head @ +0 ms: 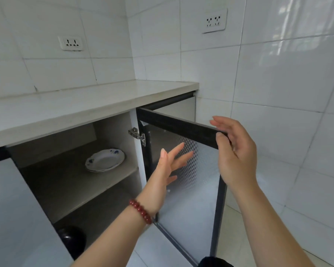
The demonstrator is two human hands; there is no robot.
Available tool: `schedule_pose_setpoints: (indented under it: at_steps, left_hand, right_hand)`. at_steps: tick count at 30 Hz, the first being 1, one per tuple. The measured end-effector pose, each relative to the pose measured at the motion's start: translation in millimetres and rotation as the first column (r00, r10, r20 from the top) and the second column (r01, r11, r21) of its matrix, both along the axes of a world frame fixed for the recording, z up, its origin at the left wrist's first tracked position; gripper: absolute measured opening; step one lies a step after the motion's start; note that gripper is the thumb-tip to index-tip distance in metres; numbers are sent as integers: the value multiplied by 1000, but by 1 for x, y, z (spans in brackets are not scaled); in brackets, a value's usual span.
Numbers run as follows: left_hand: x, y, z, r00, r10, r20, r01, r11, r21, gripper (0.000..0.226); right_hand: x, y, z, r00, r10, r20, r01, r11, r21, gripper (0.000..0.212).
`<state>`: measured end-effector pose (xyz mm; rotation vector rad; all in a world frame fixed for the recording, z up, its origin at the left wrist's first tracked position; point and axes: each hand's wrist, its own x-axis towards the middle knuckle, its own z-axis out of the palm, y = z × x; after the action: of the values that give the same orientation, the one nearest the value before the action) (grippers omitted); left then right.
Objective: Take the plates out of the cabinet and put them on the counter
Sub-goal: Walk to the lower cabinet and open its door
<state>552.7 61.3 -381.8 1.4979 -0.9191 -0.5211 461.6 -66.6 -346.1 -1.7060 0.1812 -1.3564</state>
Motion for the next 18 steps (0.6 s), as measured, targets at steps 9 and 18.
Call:
schedule_pose_setpoints:
  at_steps: [9, 18]
  left_hand:
    - [21, 17, 2, 991, 132, -15, -132, 991, -20, 62]
    - [52, 17, -5, 963, 266, -36, -266, 964, 1, 69]
  right_hand:
    - [42, 17, -14, 981, 165, -104, -166, 986, 0, 32]
    - [87, 15, -41, 924, 320, -210, -303, 947, 107, 30]
